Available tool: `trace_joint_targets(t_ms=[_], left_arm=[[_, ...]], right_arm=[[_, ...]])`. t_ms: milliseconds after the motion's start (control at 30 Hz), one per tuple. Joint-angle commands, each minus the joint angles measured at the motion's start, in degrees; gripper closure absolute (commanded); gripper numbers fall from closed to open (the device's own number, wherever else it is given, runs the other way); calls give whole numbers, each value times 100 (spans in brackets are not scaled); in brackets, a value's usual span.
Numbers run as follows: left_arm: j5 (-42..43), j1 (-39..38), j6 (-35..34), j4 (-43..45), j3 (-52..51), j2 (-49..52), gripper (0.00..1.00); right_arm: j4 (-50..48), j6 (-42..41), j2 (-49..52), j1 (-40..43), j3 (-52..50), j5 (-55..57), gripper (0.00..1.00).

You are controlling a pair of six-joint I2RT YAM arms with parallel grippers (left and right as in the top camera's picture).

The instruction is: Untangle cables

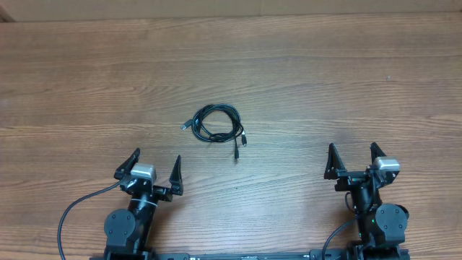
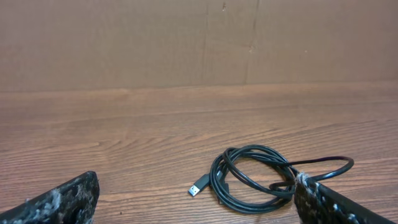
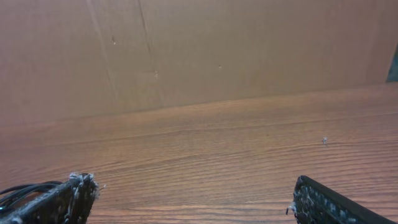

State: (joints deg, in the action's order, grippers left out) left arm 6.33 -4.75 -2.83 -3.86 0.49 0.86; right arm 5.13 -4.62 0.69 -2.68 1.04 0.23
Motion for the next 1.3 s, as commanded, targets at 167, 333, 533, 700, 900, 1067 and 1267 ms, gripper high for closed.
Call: trace_joint_targets(t_ms=[167, 333, 533, 700, 900, 1067, 1267], left_arm=[[-59, 35, 114, -7, -22, -61, 0], [-59, 35, 116, -13, -22, -61, 0], [-57, 35, 114, -11, -22, -61, 0], [-59, 35, 116, -11, -22, -61, 0], [-120, 35, 116, -4, -22, -61, 0], [-208, 35, 116, -2, -22, -61, 1], [-208, 35, 114, -4, -22, -61, 0]], right_arm=[[-31, 20, -52, -26, -59, -15, 0], [-31, 20, -52, -26, -59, -15, 0], [-31, 20, -52, -26, -59, -15, 0], [-31, 20, -52, -26, -59, -15, 0], [-31, 20, -52, -26, -59, -15, 0], [-31, 20, -52, -26, -59, -15, 0], [-31, 20, -52, -26, -59, -15, 0]])
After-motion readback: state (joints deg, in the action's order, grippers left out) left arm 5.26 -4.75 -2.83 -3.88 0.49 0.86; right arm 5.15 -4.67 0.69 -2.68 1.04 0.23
